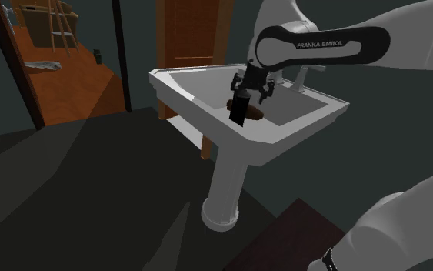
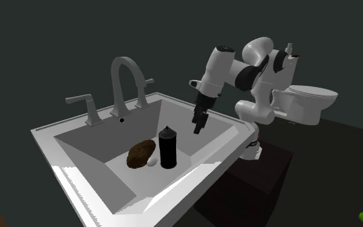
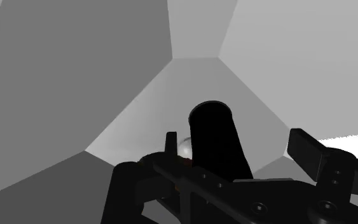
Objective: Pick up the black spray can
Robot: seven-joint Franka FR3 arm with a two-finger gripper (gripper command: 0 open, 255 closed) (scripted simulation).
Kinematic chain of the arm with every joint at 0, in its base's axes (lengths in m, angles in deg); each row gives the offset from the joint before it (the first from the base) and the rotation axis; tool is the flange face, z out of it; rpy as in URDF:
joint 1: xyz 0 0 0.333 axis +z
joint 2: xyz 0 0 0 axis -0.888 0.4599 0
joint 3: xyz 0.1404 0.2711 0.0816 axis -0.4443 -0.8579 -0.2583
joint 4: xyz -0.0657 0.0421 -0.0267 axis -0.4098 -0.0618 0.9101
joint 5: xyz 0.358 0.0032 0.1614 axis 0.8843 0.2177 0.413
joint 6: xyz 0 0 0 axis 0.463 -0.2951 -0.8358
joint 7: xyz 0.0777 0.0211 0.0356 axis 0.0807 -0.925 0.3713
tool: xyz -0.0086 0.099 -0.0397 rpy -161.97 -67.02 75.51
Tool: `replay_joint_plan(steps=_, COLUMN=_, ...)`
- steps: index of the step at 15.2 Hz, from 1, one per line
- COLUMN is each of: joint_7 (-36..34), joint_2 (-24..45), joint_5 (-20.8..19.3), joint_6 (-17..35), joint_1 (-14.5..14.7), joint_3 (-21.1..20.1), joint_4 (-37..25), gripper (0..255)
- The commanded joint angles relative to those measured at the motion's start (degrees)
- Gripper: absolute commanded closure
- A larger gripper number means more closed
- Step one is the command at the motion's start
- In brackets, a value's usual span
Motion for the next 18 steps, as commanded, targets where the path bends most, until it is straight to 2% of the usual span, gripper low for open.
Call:
replay_joint_plan(steps=1, joint_7=-5.9, joint_2=4.2, joint_5=-2.4, joint_6=0.6, joint_1=-1.1, joint_3=-0.9, joint_4=-3.7, gripper=0)
replay_joint_plan(steps=6, joint_7=-18.6, joint_2=14.5, joint_5=-8.5, joint_6=-0.2, joint_1=-2.7, joint_3=-1.3, joint_4=-14.3, gripper=0)
replay_joint_plan(steps=7, joint_7=-19.2, joint_2=15.0, joint_5=-8.8, joint_6=-0.3, joint_1=-2.7, joint_3=-1.2, joint_4=-14.9, gripper=0)
replay_joint_plan(steps=14, joint_7=-21.1, joint_2=15.5, joint_5=-9.8, joint_6=5.0, joint_1=-2.8, joint_3=-1.0, joint_4=-9.7, gripper=0)
replay_joint_plan(steps=16, joint_7=-21.1, joint_2=15.5, joint_5=-9.8, joint_6=5.0, joint_1=-2.8, joint_3=-1.0, joint_4=-9.7, gripper=0)
replay_joint_plan(steps=17, joint_7=-21.1, joint_2=15.6, joint_5=-9.8, joint_6=5.0, joint_1=-2.7, joint_3=-1.0, joint_4=-9.8, gripper=255)
replay_joint_plan(steps=18, joint_7=-21.1, joint_2=15.6, joint_5=-9.8, joint_6=5.0, joint_1=-2.8, joint_3=-1.0, joint_4=-9.8, gripper=255)
